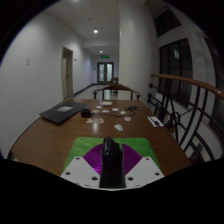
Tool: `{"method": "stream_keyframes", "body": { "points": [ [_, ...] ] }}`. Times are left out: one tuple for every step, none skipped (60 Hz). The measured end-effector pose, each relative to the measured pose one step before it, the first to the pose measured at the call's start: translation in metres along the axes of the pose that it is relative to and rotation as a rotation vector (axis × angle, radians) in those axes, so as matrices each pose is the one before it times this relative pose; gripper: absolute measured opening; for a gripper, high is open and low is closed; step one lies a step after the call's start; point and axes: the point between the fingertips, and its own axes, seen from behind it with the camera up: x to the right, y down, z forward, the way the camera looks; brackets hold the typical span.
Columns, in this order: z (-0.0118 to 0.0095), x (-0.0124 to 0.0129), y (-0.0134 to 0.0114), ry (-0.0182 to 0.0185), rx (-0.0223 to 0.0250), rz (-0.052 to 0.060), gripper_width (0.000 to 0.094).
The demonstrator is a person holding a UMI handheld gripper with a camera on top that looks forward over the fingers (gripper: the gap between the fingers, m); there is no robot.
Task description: Arrange mouse
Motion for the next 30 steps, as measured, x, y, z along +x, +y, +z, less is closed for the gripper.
{"method": "stream_keyframes", "body": {
  "points": [
    [0.00215, 0.00442, 0.00285, 0.00951, -0.00099, -0.0028, 0.024],
    [0.00186, 0.00377, 0.00265, 0.00806, -0.00026, -0.0036, 0.0239],
    [0.00157, 0.00339, 0.00283, 0.00714, -0.00247, -0.0031, 0.024],
    [0.00151, 0.0026, 0.00349, 0.00698, -0.00541, -0.0021, 0.0238],
    [-0.00141, 0.00109, 0.00395, 0.00668, -0.00823, 0.0003, 0.0238],
    [-0.00104, 0.00016, 0.0059, 0.00409, -0.00755, 0.0034, 0.0241],
    [0.00072, 0.00072, 0.0037, -0.00056, -0.00773, 0.0023, 0.0244],
    [0.00065, -0.00021, 0.00024, -0.00399, 0.00746, 0.0019, 0.0244],
    [0.0013, 0.00042, -0.00185, -0.00157, 0.01048, 0.001, 0.0244],
    [0.00054, 0.00034, 0.00046, -0.00133, -0.00012, 0.0004, 0.0247],
    [0.00042, -0.00016, 0.00038, -0.00283, -0.00214, 0.0003, 0.0247],
    [0.00014, -0.00038, 0.00042, -0.00317, -0.00346, 0.0007, 0.0249],
    [-0.00036, -0.00032, 0.00038, -0.00191, -0.00422, 0.0001, 0.0259],
    [0.00197, 0.00015, -0.00084, -0.00127, -0.00557, -0.0004, 0.0277],
    [-0.00078, -0.00075, 0.00056, 0.00163, -0.0102, -0.0025, 0.0315],
    [-0.00097, 0.00013, 0.00115, -0.00024, -0.00813, -0.0034, 0.0323],
    [-0.00097, 0.00008, 0.00077, -0.00069, -0.00743, -0.0043, 0.0344],
    [-0.00141, 0.00028, 0.00108, -0.00117, -0.00782, -0.0047, 0.037],
    [-0.00189, 0.00002, 0.00057, -0.00162, -0.00487, -0.0034, 0.0388],
    [-0.00237, 0.00016, -0.00006, -0.00057, -0.00219, -0.0027, 0.0422],
    [-0.00286, 0.00071, -0.00055, 0.00143, -0.00102, -0.0016, 0.0487],
    [-0.00328, 0.00079, -0.00068, 0.00127, 0.0002, -0.0026, 0.0552],
    [-0.00349, 0.00089, -0.00079, 0.0005, 0.00158, -0.0045, 0.0617],
    [-0.00398, 0.00281, -0.00006, -0.00244, 0.00574, -0.0056, 0.0682],
    [-0.00709, 0.0001, -0.00202, 0.00143, 0.00375, -0.0083, 0.0747],
    [-0.00556, -0.00022, -0.00116, -0.00229, 0.00629, -0.004, 0.0812],
    [-0.006, 0.00033, -0.001, -0.00336, 0.00526, -0.0022, 0.0877],
    [-0.00625, 0.0003, -0.00004, -0.0028, 0.00158, -0.001, 0.0857],
    [-0.00663, 0.0003, 0.00051, -0.00356, 0.00054, 0.0019, 0.0842],
    [-0.00664, -0.00016, 0.00076, -0.00598, -0.00011, 0.0041, 0.0842]
  ]
}}
